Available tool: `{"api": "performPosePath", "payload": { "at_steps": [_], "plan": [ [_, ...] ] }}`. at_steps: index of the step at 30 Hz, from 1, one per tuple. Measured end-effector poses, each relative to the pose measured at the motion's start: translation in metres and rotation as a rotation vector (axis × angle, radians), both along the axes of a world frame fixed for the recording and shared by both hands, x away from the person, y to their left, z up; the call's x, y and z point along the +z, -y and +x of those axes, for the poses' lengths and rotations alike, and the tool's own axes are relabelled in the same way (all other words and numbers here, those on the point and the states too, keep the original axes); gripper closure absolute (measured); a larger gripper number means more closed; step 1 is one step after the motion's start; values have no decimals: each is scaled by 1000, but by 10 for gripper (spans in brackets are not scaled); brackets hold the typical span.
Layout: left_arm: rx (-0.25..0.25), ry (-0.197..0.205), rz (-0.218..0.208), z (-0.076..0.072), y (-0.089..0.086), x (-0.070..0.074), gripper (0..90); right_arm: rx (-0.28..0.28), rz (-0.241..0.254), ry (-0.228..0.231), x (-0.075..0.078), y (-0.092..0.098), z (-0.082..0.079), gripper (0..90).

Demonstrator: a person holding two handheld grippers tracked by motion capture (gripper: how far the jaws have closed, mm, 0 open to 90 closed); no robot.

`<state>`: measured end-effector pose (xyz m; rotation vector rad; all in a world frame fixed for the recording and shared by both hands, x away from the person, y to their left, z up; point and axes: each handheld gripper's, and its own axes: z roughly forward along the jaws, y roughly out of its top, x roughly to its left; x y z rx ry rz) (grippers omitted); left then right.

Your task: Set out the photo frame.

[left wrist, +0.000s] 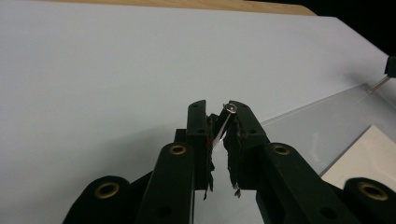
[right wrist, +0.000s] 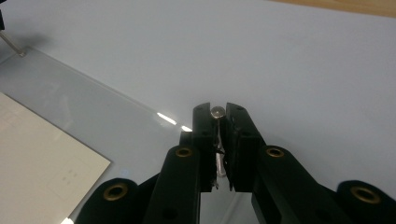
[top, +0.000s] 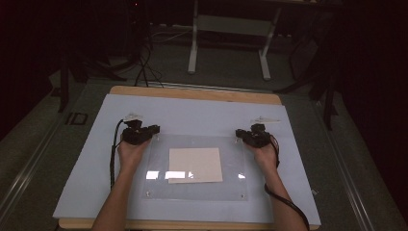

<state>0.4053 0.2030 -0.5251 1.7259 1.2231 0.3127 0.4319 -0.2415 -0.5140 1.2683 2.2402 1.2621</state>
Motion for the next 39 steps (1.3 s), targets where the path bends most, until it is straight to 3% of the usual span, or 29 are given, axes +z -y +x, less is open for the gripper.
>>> {"api": "performPosePath", "payload": {
  "at_steps": [9,12,13,15,21,29,33,34,35,36,39],
  "plan": [
    [-21,-91,-15,18,-3,4,808,-3,23,-99,5,1,15,839],
    [-19,-101,-21,20,-3,5,813,-8,22,-105,5,1,16,841],
    [-12,-112,-56,24,-4,3,813,-21,13,-128,7,-1,22,847],
    [-7,-125,-83,28,-5,1,814,-21,12,-137,8,-2,25,849],
    [13,-147,-74,33,-3,3,823,-41,-25,-125,10,-6,26,850],
    [47,-160,-75,35,1,3,826,-93,-105,-66,23,-7,13,727],
    [53,-164,-78,35,1,3,825,-57,-112,-40,35,-6,1,732],
    [54,-166,-82,36,1,2,825,-41,-117,-20,39,-8,-5,807],
    [54,-166,-82,36,1,2,825,-41,-117,-20,39,-8,-5,807],
    [56,-169,-86,36,1,2,824,-13,-101,-15,42,-10,-11,867],
    [60,-172,-89,36,1,2,824,32,-97,-13,44,-15,-19,899]
  ]
}}
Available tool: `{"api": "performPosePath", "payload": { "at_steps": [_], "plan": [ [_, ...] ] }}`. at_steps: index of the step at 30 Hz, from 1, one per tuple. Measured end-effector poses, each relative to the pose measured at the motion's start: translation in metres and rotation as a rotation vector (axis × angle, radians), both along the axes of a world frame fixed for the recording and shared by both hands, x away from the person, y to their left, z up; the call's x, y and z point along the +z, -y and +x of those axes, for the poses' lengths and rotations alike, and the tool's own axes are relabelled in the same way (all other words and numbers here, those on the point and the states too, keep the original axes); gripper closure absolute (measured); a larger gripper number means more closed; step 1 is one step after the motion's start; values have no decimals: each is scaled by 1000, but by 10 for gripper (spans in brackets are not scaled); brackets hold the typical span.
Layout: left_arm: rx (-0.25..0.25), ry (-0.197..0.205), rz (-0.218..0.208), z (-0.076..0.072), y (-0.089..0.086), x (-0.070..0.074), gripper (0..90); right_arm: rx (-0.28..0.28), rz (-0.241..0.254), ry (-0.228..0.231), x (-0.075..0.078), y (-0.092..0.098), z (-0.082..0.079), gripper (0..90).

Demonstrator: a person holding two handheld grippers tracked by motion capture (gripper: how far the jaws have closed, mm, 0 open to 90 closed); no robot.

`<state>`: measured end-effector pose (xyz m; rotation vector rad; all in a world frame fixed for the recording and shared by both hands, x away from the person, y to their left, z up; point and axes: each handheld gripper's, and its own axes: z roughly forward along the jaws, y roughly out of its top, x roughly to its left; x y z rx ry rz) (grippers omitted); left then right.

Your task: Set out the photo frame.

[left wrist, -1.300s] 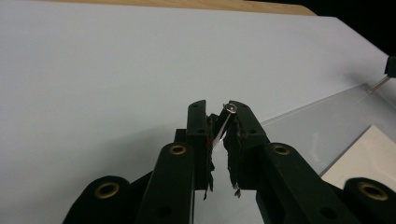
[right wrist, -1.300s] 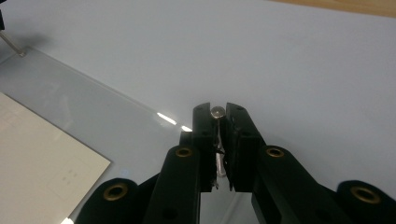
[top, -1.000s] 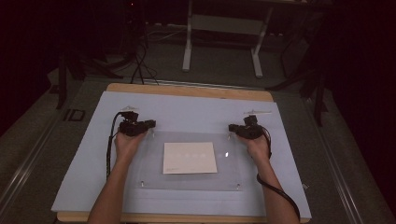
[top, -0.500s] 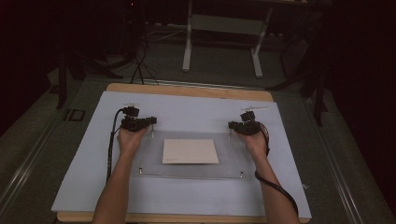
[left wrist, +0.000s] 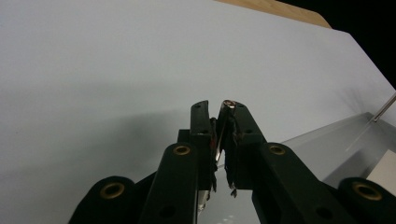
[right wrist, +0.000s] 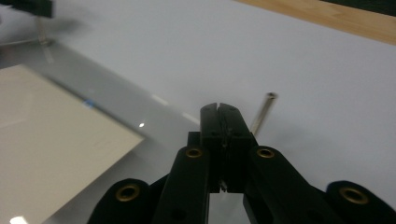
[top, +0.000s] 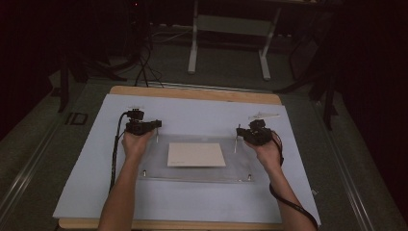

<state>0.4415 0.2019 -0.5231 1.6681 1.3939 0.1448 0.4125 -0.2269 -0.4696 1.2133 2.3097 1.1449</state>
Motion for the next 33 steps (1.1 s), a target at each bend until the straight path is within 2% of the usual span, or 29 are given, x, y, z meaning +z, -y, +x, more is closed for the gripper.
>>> {"api": "performPosePath", "payload": {
  "at_steps": [5,7,8,9,13,14,15,18,19,20,21,24,25,26,30,31,33],
  "plan": [
    [2,-3,1,0,0,0,823,35,4,35,5,-6,-15,900],
    [0,-5,6,1,1,1,824,73,9,50,11,-11,-27,900],
    [0,-6,8,0,1,1,824,73,9,50,11,-11,-27,900],
    [0,-8,10,1,1,1,823,103,16,55,16,-15,-36,900],
    [8,-13,10,1,2,1,823,166,15,47,24,-22,-54,900],
    [8,-13,10,1,2,1,824,166,15,47,24,-22,-54,900],
    [9,-18,13,2,2,2,824,187,17,43,28,-25,-63,900],
    [8,-23,17,3,2,2,825,213,20,46,31,-27,-72,900],
    [12,-26,16,3,3,2,825,235,19,48,34,-30,-81,900],
    [12,-26,16,3,3,2,825,235,19,48,34,-30,-81,900],
    [10,-25,17,4,3,2,826,248,21,62,37,-32,-90,900],
    [8,-29,17,4,2,2,827,261,26,82,40,-34,-99,900],
    [13,-33,19,5,3,3,827,273,33,97,43,-36,-109,900],
    [13,-33,19,5,3,3,827,273,33,97,43,-36,-109,900],
    [17,-40,20,6,3,3,828,317,42,116,45,-42,-125,900],
    [15,-42,22,7,4,3,828,336,54,116,45,-45,-133,900],
    [13,-43,24,7,4,3,828,350,66,112,45,-46,-138,900]
  ]
}}
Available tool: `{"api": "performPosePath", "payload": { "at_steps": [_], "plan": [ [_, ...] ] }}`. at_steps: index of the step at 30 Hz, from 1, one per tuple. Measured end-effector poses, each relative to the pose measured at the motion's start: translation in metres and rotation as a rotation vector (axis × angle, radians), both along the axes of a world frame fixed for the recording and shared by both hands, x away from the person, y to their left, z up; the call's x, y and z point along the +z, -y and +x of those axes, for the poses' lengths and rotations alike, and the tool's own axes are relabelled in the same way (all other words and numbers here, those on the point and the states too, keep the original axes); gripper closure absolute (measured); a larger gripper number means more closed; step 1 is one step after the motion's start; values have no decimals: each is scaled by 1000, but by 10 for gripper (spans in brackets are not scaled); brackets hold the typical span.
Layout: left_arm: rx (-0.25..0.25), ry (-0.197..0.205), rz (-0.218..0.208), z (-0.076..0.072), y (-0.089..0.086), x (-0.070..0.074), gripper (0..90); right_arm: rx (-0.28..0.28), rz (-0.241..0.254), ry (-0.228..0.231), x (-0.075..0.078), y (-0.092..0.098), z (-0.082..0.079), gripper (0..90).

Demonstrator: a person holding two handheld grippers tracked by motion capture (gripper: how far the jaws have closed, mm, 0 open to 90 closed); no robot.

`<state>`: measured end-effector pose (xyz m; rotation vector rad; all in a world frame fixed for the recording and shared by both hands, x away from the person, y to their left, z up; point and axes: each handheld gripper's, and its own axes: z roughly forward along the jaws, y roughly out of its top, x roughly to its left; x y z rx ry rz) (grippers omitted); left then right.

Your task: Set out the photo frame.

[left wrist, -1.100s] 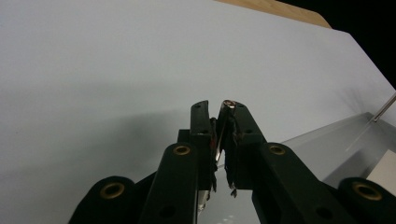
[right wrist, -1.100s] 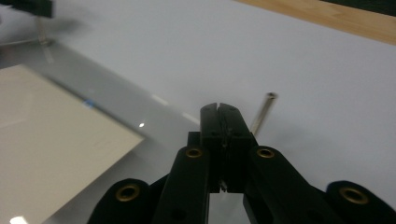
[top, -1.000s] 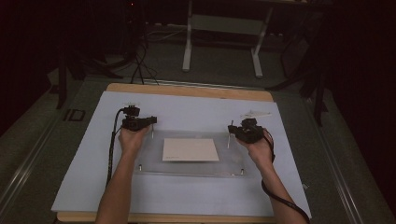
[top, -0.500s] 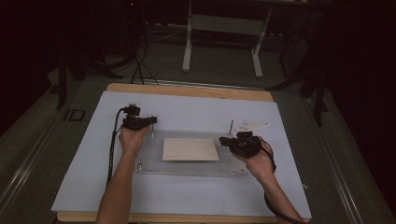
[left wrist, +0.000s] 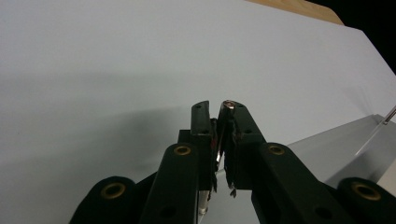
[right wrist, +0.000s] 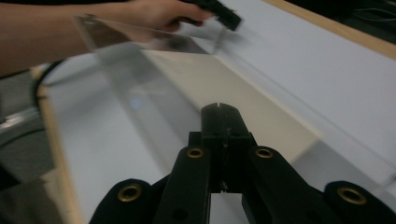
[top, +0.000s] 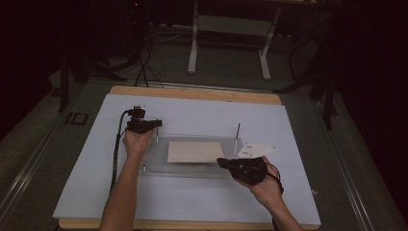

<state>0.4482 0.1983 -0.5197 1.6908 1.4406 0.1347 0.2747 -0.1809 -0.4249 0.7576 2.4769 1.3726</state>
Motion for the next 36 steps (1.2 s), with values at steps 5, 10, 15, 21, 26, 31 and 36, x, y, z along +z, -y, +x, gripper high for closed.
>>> {"api": "performPosePath", "payload": {
  "at_steps": [5,10,15,21,26,31,36],
  "plan": [
    [1,-2,2,1,0,0,828,51,-3,12,-8,-9,-25,900],
    [-1,-9,3,1,0,1,828,9,-36,17,-33,-16,-34,900],
    [-7,-9,-4,1,-1,0,826,-52,-49,52,-46,-21,-31,900],
    [-10,-13,10,1,0,2,814,-63,-29,72,-44,-22,-30,900],
    [-23,-15,47,0,2,3,762,-65,-23,78,-45,-21,-30,900],
    [-23,22,81,-5,6,9,685,-65,-19,83,-43,-21,-30,900],
    [-38,67,100,-15,5,17,656,-67,-16,88,-43,-21,-29,900]
  ]
}}
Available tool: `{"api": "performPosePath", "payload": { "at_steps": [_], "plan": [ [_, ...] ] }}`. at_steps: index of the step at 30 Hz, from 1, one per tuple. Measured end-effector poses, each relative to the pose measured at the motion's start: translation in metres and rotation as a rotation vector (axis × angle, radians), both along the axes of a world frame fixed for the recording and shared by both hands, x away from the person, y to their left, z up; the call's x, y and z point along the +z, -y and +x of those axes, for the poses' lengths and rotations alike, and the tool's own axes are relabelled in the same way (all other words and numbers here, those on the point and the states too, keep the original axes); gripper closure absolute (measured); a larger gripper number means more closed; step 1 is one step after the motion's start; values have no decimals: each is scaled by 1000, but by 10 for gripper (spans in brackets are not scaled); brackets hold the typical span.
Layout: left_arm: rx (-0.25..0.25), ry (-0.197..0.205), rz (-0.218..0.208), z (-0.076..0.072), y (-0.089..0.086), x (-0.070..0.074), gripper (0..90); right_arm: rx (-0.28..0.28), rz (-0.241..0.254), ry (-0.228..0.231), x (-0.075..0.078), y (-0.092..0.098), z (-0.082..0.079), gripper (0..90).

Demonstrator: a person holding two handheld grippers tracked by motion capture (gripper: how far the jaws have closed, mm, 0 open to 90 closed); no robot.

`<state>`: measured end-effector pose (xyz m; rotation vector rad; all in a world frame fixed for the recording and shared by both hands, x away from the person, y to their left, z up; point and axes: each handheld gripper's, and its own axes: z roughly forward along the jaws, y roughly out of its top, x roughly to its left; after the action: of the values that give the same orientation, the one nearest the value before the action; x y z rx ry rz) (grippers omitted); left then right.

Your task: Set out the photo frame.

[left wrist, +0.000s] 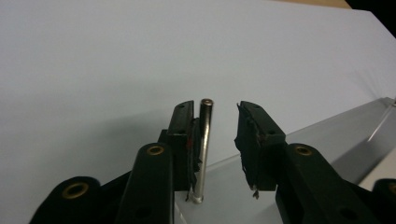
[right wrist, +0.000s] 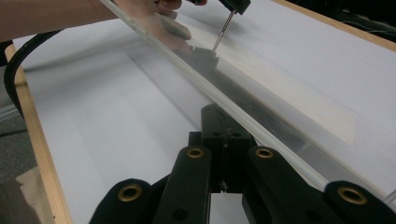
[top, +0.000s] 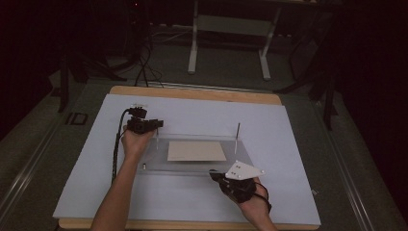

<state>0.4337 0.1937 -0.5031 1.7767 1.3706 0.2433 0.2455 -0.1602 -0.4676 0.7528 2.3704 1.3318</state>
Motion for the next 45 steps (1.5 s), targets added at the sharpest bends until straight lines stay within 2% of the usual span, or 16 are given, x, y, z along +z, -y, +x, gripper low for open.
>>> {"api": "performPosePath", "payload": {
  "at_steps": [3,6,12,13,15,16,17,20,22,27,29,31,32,35,39,45],
  "plan": [
    [20,22,32,-10,-2,4,646,1,1,1,0,0,0,900],
    [19,59,56,-23,-3,7,636,-1,-1,6,1,0,1,900],
    [-5,142,47,-52,-11,14,616,-3,4,9,2,0,1,900],
    [-5,142,47,-52,-11,14,605,-3,5,11,3,0,2,900],
    [-30,149,42,-59,-15,15,587,-4,5,12,3,0,2,900],
    [-57,157,38,-66,-18,14,582,-5,7,13,3,0,2,900],
    [-57,157,38,-66,-18,14,573,-5,7,13,3,0,2,900],
    [-87,163,63,-78,-20,10,573,-5,9,13,5,0,3,900],
    [-96,167,64,-83,-22,7,566,-7,10,17,5,0,3,900],
    [-70,150,66,-87,-29,2,563,-13,17,18,8,2,5,900],
    [-59,156,54,-91,-32,3,565,-19,19,19,9,4,6,900],
    [-53,169,59,-95,-35,5,564,-20,25,19,10,6,7,900],
    [-48,177,81,-99,-37,6,564,-24,27,20,11,6,7,900],
    [-46,184,82,-105,-41,6,557,-23,29,20,11,6,7,900],
    [-45,208,72,-113,-48,5,554,-25,30,21,11,6,7,900],
    [-64,222,30,-120,-56,-1,551,-27,32,23,12,6,8,900]
  ]
}}
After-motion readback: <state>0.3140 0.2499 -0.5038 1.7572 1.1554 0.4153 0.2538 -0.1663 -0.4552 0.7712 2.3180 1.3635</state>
